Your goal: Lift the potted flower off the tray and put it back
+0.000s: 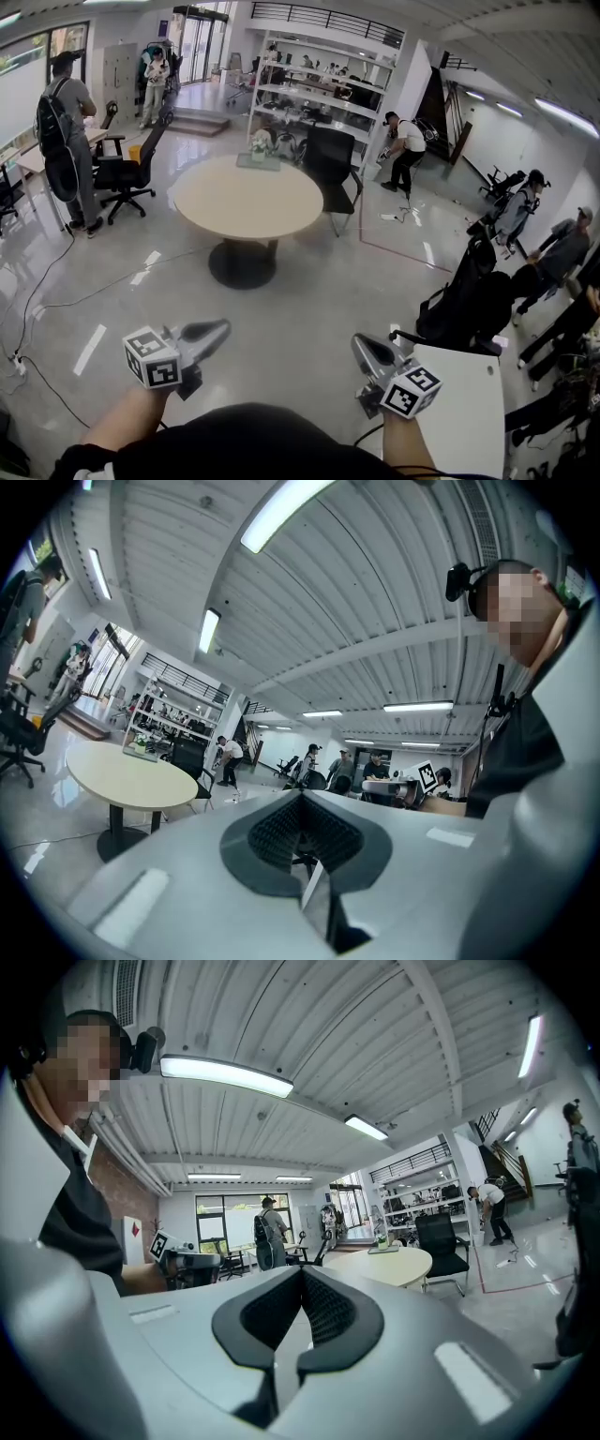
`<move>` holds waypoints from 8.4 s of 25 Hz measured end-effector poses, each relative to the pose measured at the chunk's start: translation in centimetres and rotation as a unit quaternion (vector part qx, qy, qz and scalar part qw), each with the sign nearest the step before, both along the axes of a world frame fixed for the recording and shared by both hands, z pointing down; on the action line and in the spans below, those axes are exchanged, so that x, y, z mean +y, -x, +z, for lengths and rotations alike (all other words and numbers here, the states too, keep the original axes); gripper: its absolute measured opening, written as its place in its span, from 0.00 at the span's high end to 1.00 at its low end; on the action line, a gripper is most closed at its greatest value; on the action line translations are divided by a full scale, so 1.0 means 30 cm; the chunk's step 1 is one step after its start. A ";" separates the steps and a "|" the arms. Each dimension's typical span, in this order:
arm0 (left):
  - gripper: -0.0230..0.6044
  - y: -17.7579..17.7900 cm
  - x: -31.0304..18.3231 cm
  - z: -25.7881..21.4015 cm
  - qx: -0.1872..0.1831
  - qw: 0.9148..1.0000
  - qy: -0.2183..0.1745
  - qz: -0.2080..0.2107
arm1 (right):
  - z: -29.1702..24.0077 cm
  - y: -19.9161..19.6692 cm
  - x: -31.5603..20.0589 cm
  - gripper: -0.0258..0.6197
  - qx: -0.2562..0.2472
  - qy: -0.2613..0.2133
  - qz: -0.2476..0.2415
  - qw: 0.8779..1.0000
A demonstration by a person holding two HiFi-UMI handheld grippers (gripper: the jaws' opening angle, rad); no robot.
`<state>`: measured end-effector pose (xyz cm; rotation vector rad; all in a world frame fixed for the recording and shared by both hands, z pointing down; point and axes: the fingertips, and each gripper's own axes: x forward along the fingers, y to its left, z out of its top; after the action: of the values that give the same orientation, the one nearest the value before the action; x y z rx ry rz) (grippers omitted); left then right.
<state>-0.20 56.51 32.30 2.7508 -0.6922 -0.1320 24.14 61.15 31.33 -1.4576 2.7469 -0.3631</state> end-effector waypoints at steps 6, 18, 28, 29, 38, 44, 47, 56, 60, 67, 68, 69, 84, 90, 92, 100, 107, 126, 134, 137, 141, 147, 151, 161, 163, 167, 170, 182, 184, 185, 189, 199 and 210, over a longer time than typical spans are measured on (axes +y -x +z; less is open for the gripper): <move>0.97 -0.095 0.040 0.025 -0.004 1.000 0.008 -0.002 | 0.025 -0.082 0.034 0.94 -0.001 0.004 -0.007 1.000; 0.97 -0.149 -0.016 0.084 -0.007 1.000 0.029 -0.002 | 0.089 -0.124 -0.049 0.94 0.000 0.025 -0.012 1.000; 0.97 0.085 -0.386 0.031 0.008 1.000 0.010 0.016 | 0.014 0.118 -0.394 0.94 0.018 0.006 0.000 1.000; 0.97 0.118 -0.429 0.017 0.009 1.000 0.006 0.018 | 0.001 0.146 -0.433 0.94 0.020 0.002 0.003 1.000; 0.97 0.386 -0.743 0.023 0.004 1.000 0.000 0.022 | -0.010 0.384 -0.741 0.94 0.011 -0.002 0.017 1.000; 0.97 0.438 -0.905 0.075 0.003 1.000 0.014 0.013 | 0.047 0.432 -0.915 0.94 0.012 0.016 0.010 1.000; 0.97 0.437 -0.975 0.103 0.000 1.000 0.025 0.006 | 0.064 0.419 -0.999 0.94 0.005 0.021 0.008 1.000; 0.97 0.285 -1.257 0.130 -0.006 0.999 0.027 -0.040 | 0.112 0.258 -1.372 0.94 -0.009 0.019 -0.036 0.999; 0.97 0.140 -1.357 0.089 -0.007 0.998 0.019 -0.067 | 0.057 0.124 -1.533 0.94 -0.001 0.008 -0.071 0.997; 0.97 -0.078 -1.531 0.078 -0.006 0.995 0.019 -0.095 | 0.070 -0.099 -1.755 0.94 -0.012 0.010 -0.095 0.995; 0.97 -0.102 -1.551 0.080 -0.008 0.995 0.019 -0.097 | 0.075 -0.121 -1.776 0.94 -0.013 0.010 -0.097 0.995; 0.97 -0.124 -1.571 0.082 -0.010 0.995 0.020 -0.097 | 0.080 -0.142 -1.797 0.94 -0.015 0.011 -0.098 0.995; 0.97 -0.143 -1.989 0.167 -0.001 0.998 0.038 -0.043 | 0.150 -0.164 -2.119 0.94 -0.002 0.035 -0.046 0.998; 0.97 0.002 -2.294 0.140 0.005 1.000 0.026 0.006 | 0.102 -0.023 -2.338 0.94 0.007 0.027 0.009 1.000; 0.97 0.080 -2.398 0.136 0.002 1.000 0.018 0.013 | 0.093 0.046 -2.427 0.94 0.009 0.022 0.021 1.000; 0.97 0.326 -2.698 0.181 -0.006 1.000 0.021 0.014 | 0.112 0.281 -2.694 0.94 0.018 0.027 0.033 0.999; 0.97 0.393 -2.876 0.217 -0.001 1.000 0.029 0.000 | 0.147 0.349 -2.872 0.94 0.025 0.040 0.022 0.999; 0.86 0.076 -3.615 0.320 -0.052 0.985 0.045 -0.157 | 0.232 -0.079 -3.505 0.94 0.022 0.032 -0.023 0.999; 0.61 -0.093 -4.016 0.524 -0.113 0.976 0.070 -0.172 | 0.357 -0.161 -3.699 0.94 0.018 0.042 -0.025 0.999; 0.54 -0.146 -4.136 0.610 -0.136 0.972 0.082 -0.173 | 0.387 -0.188 -3.756 0.94 0.013 0.046 -0.023 0.999; 0.49 -0.197 -4.249 0.699 -0.151 0.967 0.104 -0.176 | 0.422 -0.204 -3.808 0.94 0.008 0.053 -0.023 0.998; 0.41 -0.299 -4.429 0.844 -0.168 0.961 0.124 -0.179 | 0.507 -0.274 -3.874 0.94 -0.002 0.064 -0.015 0.998; 0.32 -0.333 -4.594 0.990 -0.164 0.956 0.154 -0.190 | 0.587 -0.323 -3.905 0.94 -0.004 0.073 -0.007 0.997; 0.07 -0.349 -4.962 1.253 -0.185 0.933 0.188 -0.245 | 0.743 -0.451 -3.960 0.94 -0.023 0.101 0.030 0.994; 0.05 -0.346 -5.019 1.304 -0.192 0.928 0.193 -0.253 | 0.776 -0.466 -3.971 0.94 -0.023 0.108 0.034 0.993; 0.03 -0.350 -5.117 1.393 -0.203 0.923 0.192 -0.263 | 0.862 -0.496 -4.004 0.94 -0.028 0.118 0.042 0.992; 0.03 -0.363 -5.170 1.441 -0.209 0.918 0.195 -0.273 | 0.909 -0.512 -4.026 0.94 -0.031 0.122 0.046 0.991; 0.03 -0.394 -5.289 1.511 -0.229 0.903 0.184 -0.312 | 0.995 -0.529 -4.065 0.94 -0.036 0.135 0.051 0.989; 0.03 -0.396 -5.302 1.515 -0.244 0.899 0.175 -0.318 | 1.009 -0.537 -4.062 0.94 -0.037 0.138 0.056 0.988; 0.03 -0.396 -5.306 1.514 -0.250 0.898 0.170 -0.320 | 1.014 -0.539 -4.059 0.94 -0.036 0.140 0.058 0.988; 0.12 -0.401 -5.310 1.511 -0.254 0.900 0.160 -0.316 | 1.023 -0.547 -4.052 0.94 -0.034 0.144 0.062 0.987; 0.13 -0.402 -5.211 1.412 -0.242 0.917 0.145 -0.283 | 0.951 -0.507 -4.025 0.94 -0.021 0.140 0.057 0.988; 0.13 -0.221 -4.829 1.031 -0.215 0.937 0.122 -0.246 | 0.694 -0.272 -3.768 0.94 -0.018 0.117 0.072 0.990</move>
<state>6.43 -88.37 63.23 2.3251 -1.4003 0.4345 32.30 -51.89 52.15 -1.6683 2.6231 -0.7211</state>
